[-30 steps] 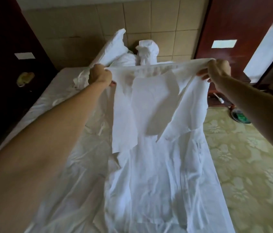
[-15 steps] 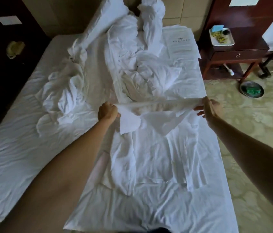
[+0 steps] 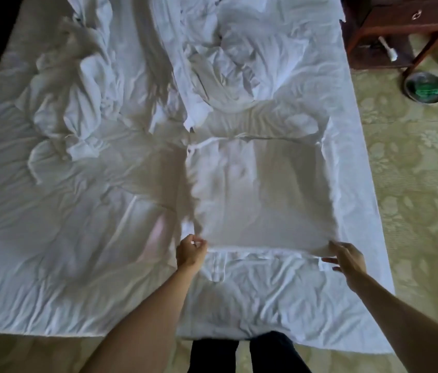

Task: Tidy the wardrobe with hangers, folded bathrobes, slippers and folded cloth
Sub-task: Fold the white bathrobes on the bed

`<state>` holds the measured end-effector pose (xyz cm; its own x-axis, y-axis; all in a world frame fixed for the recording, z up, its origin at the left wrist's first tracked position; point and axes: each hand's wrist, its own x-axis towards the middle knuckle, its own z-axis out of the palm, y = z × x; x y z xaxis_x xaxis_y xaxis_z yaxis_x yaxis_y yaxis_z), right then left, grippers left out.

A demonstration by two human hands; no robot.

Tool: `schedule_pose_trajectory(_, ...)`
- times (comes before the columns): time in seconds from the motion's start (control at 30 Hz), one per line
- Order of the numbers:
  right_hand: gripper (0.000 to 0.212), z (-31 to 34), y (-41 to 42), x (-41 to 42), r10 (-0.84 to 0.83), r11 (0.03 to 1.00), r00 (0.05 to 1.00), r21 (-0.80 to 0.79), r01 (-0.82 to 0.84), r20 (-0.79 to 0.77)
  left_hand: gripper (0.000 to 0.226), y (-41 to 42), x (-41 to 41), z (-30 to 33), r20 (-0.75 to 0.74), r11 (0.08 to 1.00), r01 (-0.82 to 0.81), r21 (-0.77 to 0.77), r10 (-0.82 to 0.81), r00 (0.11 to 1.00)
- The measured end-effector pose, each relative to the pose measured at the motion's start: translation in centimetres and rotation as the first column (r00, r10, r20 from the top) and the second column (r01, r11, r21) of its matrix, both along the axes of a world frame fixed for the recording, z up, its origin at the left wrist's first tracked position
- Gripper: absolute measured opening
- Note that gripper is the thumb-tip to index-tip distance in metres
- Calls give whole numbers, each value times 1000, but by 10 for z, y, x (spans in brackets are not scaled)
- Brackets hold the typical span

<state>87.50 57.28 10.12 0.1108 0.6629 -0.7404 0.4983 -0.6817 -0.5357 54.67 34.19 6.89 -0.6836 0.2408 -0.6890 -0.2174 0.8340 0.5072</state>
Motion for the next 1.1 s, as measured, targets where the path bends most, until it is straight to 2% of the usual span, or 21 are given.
schedule_pose_trajectory(0.1,17,-46,-13,8,22,1000,997,-23,-20,79,13,-7,13,-8,30,990,125,-72,-123,992)
schedule_pose_trajectory(0.2,21,-75,-21,8,51,998,983,-38,-45,175,12,-15,15,-24,63,971,215,-103,-209,976)
schedule_pose_trajectory(0.3,34,-75,-28,-5,160,981,881,27,-192,445,6,-22,10,-24,75,932,324,-164,-315,946)
schedule_pose_trajectory(0.37,29,-64,-36,-22,149,966,822,98,-241,550,21,-19,3,-11,-17,893,379,-243,-394,919)
schedule_pose_trajectory(0.47,23,-52,-61,-60,213,929,836,161,-334,506,30,-14,-14,11,-94,870,398,-291,-440,893)
schedule_pose_trajectory(0.57,19,-50,-102,-114,367,837,832,242,-490,415,40,-3,-42,12,-127,873,330,-359,-396,909)
schedule_pose_trajectory(0.7,19,-54,-155,-208,563,699,754,292,-653,338,42,38,-97,-6,-264,915,260,-309,-345,901)
schedule_pose_trajectory(0.77,33,-61,-179,-252,605,655,711,283,-700,358,51,62,-121,-15,-326,917,289,-275,-372,869)
schedule_pose_trajectory(0.83,62,-72,-201,-288,620,636,678,253,-729,395,73,84,-143,-26,-334,908,335,-252,-406,850)
schedule_pose_trajectory(0.97,117,-103,-231,-338,649,701,657,35,-713,385,118,125,-179,-58,-187,898,382,-217,-423,887)
schedule_pose_trajectory(1.03,128,-118,-238,-351,657,709,646,-28,-705,389,122,139,-188,-73,-109,907,390,-159,-409,906)
schedule_pose_trajectory(1.1,132,-133,-240,-360,646,704,619,-36,-709,446,120,149,-192,-88,-98,917,379,-123,-391,915)
